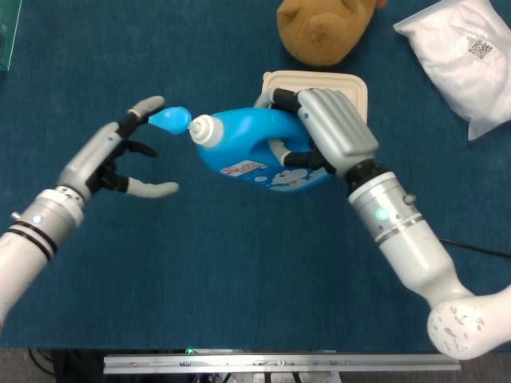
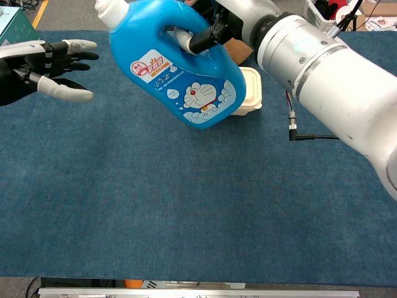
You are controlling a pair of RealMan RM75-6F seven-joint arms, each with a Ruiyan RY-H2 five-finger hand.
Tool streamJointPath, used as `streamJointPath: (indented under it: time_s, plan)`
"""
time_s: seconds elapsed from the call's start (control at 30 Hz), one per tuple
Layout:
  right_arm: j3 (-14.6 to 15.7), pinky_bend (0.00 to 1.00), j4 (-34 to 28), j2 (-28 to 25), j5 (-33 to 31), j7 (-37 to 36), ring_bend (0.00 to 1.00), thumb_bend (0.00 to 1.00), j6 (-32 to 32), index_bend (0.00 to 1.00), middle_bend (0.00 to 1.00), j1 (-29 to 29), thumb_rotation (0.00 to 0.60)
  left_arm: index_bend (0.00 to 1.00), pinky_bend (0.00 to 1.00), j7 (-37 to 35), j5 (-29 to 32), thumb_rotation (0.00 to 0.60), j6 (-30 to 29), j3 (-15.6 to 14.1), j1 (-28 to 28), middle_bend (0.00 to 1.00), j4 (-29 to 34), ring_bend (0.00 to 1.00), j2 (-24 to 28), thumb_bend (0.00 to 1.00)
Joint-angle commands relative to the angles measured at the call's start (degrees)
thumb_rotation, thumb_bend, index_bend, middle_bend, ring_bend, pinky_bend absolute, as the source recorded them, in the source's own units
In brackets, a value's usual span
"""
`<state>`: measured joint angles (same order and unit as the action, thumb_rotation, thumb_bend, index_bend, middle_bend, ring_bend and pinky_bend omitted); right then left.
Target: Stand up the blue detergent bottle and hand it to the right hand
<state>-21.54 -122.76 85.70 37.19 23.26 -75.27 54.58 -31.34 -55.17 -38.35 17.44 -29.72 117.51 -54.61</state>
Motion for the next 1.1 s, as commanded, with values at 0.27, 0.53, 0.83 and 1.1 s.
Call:
streamJointPath:
  time_s: [0.27, 0.53, 0.83, 1.1]
  plan:
    - [2.98, 0.56, 1.64, -1.51, 13.03, -13.77, 0.61, 0.51, 1.41, 0.49, 0.67, -8.06, 0.600, 0.00, 0.26, -5.50, -5.08, 0.600, -1.05, 0.01, 3.61, 0.04, -3.36, 0.00, 2.63, 0.14]
    - [4.21, 0.56, 2.83, -1.99, 18.55, -19.70, 0.61, 0.51, 2.37, 0.49, 0.67, -11.62, 0.600, 0.00, 0.26, -9.39, -8.08, 0.600, -1.44, 0.13, 5.32, 0.04, -4.60, 0.00, 4.50, 0.14]
    - [6.78, 0.56, 3.98, -3.20, 26.76, -26.20, 0.61, 0.51, 2.02, 0.49, 0.67, -16.41, 0.600, 0.00, 0.26, -13.51, -12.25, 0.600, -2.05, -0.26, 6.52, 0.04, -5.45, 0.00, 5.44, 0.14]
    - [7.41, 0.56, 4.64, -3.39, 30.43, -28.50, 0.61, 0.51, 2.32, 0.49, 0.67, -18.35, 0.600, 0.00, 0.26, -15.15, -13.67, 0.600, -2.52, -0.64, 6.48, 0.04, -5.49, 0.00, 5.95, 0.14]
